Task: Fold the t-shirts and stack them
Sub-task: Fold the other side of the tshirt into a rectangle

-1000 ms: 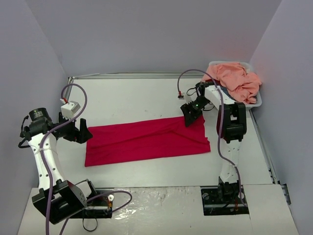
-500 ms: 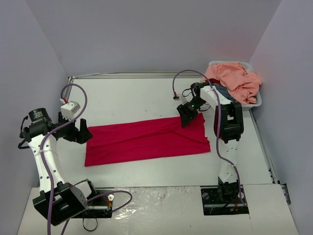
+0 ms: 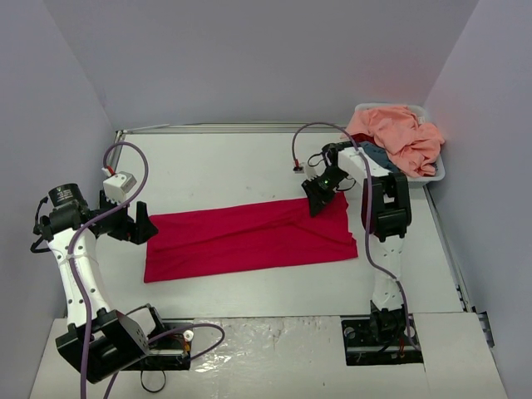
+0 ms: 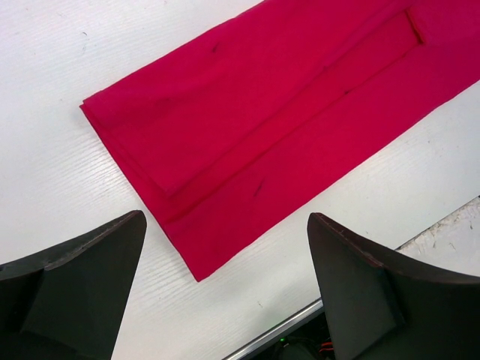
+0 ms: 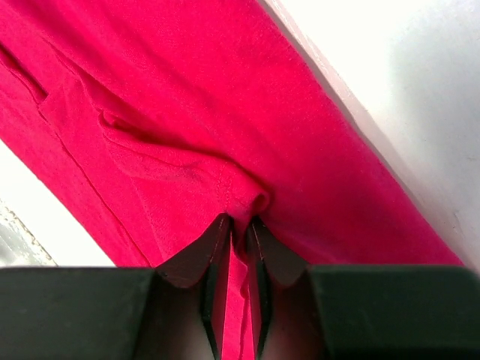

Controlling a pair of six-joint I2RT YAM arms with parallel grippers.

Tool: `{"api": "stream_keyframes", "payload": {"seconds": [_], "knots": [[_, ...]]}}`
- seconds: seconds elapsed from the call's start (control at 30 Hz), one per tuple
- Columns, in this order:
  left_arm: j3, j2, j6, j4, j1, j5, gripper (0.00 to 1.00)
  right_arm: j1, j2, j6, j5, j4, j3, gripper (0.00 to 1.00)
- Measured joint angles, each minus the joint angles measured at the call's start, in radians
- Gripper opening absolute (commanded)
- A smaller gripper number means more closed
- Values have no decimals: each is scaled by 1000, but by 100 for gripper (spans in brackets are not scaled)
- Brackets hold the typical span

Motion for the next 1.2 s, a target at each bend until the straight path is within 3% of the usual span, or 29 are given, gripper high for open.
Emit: {"api": "stream_keyframes", "payload": {"seconds": [0.33,1.2], "knots": [[0,0,0,-2,0,5,89,11,0,2,0,1,-13,8],[0,0,5,-11,0,23,90,51,-154,-5,0,3,-149,9]]}}
